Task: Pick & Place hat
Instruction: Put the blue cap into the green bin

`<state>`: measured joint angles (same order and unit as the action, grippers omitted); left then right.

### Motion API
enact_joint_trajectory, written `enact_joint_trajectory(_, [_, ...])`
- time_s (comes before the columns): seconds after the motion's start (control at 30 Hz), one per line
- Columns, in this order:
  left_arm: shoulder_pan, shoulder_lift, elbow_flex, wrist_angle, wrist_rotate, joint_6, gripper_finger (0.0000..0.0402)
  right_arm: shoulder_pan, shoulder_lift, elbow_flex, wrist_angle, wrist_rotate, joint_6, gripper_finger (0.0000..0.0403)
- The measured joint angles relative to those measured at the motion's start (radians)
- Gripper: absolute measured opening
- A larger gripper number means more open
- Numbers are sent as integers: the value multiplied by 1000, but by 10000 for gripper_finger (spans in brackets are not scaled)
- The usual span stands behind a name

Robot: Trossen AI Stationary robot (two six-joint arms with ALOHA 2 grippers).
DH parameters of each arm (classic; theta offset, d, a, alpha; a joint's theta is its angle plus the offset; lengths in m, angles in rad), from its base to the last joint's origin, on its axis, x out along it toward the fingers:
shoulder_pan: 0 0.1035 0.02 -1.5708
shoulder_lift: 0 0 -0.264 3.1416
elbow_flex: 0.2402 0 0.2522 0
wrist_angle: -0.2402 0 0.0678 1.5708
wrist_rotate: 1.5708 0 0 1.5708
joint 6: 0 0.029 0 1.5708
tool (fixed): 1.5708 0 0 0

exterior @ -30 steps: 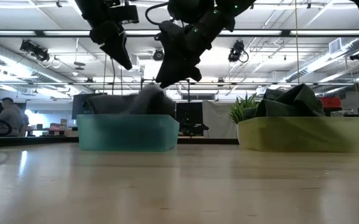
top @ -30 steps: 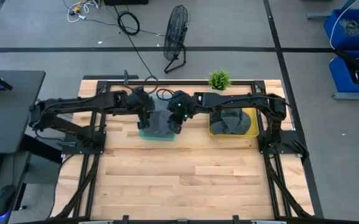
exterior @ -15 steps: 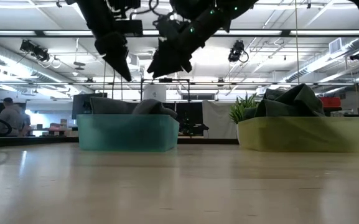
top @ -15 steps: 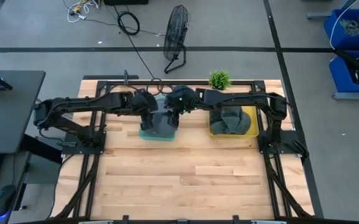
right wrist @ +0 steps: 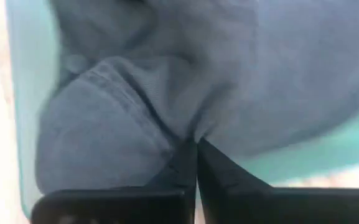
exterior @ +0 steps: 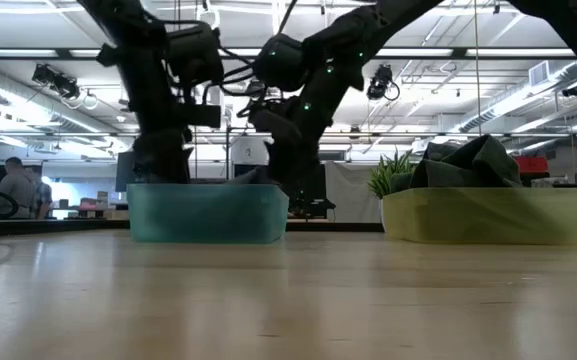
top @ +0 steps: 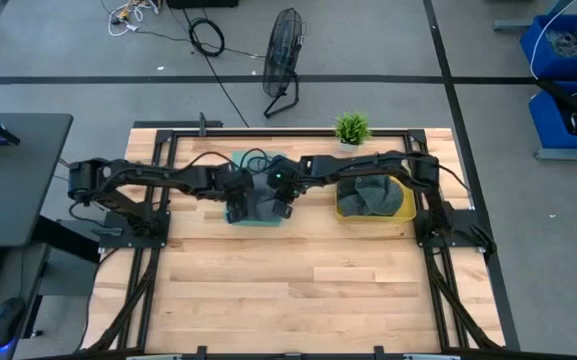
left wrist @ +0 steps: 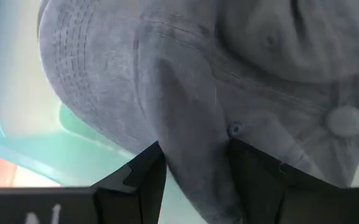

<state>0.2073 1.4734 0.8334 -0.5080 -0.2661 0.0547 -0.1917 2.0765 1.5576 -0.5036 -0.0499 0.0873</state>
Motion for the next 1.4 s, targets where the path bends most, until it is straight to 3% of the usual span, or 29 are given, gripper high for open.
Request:
enact_joint_trajectory(0.17, [29, -1, -39, 73, 1, 13, 177, -2, 51, 0, 152, -118, 33, 11])
enact_joint_trajectory(0.47, [87, -3, -40, 100, 31, 30, 177, -8, 99, 3, 155, -126, 54, 7])
enact_joint_trajectory(0.67, [49, -73, -35, 51, 29, 28, 177, -10, -59, -3, 51, -110, -19, 5])
enact_joint_trajectory(0.87, [-11, -239, 11, -45, -2, -10, 177, -7, -243, -3, -77, 54, -67, 5])
enact_joint_trajectory(1.0, [-25, -363, 20, -37, -15, -18, 177, -5, -314, -1, -70, 89, -67, 5])
enact_joint_trajectory(1.13, [-28, -414, 19, -34, -16, -28, 177, 8, -275, 0, -20, 71, -42, 2])
enact_joint_trajectory(1.4, [-59, -385, 18, -16, -10, -53, 177, 27, -41, 0, 186, 58, 66, 3])
